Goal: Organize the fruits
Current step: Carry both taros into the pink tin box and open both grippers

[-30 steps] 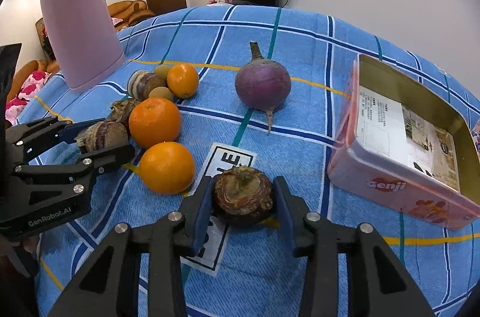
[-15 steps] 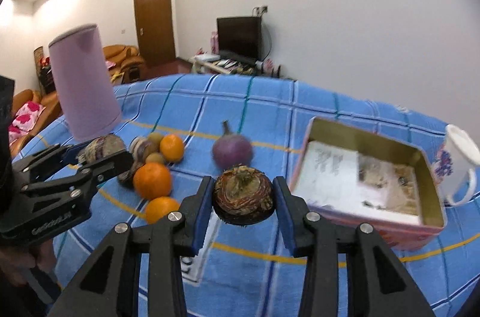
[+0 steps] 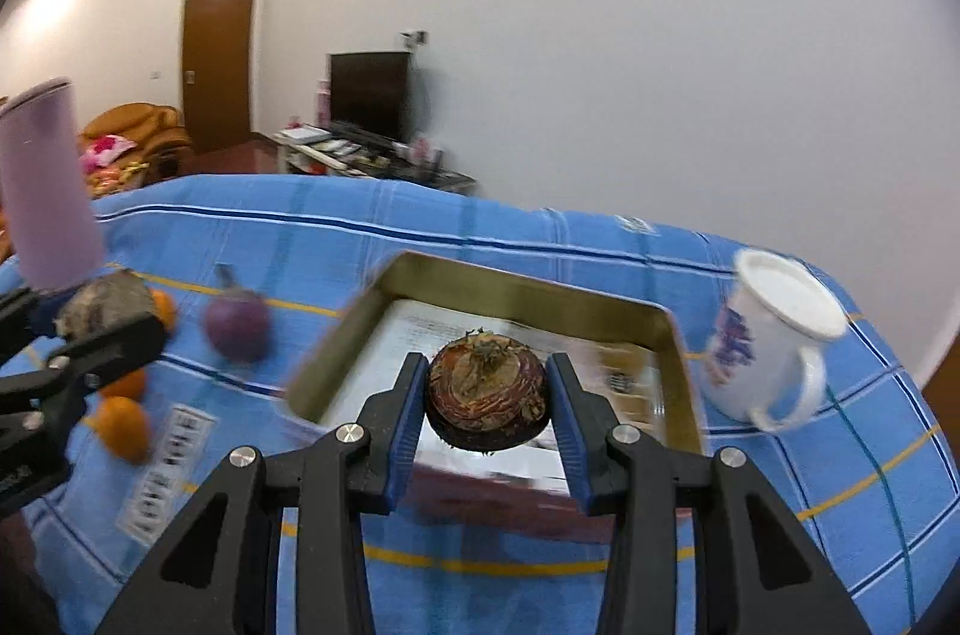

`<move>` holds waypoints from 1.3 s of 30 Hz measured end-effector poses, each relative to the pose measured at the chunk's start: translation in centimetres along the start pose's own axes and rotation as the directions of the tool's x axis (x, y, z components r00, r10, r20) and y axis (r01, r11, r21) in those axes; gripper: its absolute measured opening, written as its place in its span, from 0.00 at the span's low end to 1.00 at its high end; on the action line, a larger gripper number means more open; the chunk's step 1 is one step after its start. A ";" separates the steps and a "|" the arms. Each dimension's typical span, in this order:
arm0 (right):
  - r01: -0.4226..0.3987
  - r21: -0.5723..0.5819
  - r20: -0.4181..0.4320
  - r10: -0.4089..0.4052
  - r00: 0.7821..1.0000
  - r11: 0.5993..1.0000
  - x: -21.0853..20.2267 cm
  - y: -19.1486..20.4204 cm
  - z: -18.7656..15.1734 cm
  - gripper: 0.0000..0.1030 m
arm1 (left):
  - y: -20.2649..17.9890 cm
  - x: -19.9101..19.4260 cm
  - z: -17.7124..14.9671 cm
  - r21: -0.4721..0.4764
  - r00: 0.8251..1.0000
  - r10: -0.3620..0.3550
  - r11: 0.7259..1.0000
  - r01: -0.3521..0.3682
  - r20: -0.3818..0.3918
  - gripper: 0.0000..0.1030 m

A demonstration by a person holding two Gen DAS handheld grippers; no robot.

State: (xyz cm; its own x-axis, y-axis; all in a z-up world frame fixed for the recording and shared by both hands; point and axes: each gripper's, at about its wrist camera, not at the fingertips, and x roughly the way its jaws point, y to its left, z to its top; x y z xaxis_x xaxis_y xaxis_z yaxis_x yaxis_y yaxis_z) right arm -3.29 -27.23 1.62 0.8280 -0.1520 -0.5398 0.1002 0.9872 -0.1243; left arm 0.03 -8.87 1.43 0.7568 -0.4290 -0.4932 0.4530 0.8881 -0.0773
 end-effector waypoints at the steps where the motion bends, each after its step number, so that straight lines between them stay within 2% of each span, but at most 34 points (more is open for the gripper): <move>1: 0.011 0.013 -0.012 -0.010 1.000 1.000 0.2 -0.7 -0.1 0.41 | -0.5 0.5 0.2 -0.006 1.000 -0.010 1.000 0.010 -0.006 0.50; 8: 0.060 0.018 -0.043 -0.060 0.997 0.998 1.2 -3.5 -0.6 0.41 | -3.9 3.9 1.6 0.003 0.998 -0.054 0.999 0.054 -0.044 0.50; 15: 0.019 0.058 -0.106 -0.012 0.994 0.998 2.5 -4.8 -0.9 0.41 | -6.0 6.9 1.6 0.022 0.993 -0.063 0.998 0.065 -0.100 0.50; 29: -0.006 0.062 -0.171 0.017 0.985 0.998 4.4 -4.7 -1.3 0.41 | -6.0 8.9 1.1 0.015 0.986 -0.049 0.999 0.052 -0.162 0.50; 36: -0.038 0.097 -0.179 0.054 0.982 0.995 5.1 -5.1 -1.2 0.41 | -5.9 9.0 1.2 0.007 0.986 -0.051 0.999 0.053 -0.160 0.51; 39: -0.056 0.117 -0.186 0.077 0.979 0.992 5.3 -5.3 -1.2 0.41 | -5.9 8.5 1.2 0.006 0.990 -0.044 0.999 0.045 -0.137 0.54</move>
State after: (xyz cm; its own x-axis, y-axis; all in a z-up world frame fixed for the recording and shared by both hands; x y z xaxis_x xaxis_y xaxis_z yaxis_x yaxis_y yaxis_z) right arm -0.11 -33.32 -1.62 0.7159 -0.0819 -0.6934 0.1178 0.9930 0.0043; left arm 4.37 -17.93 -1.26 0.6642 -0.4411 -0.6036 0.4900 0.8666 -0.0941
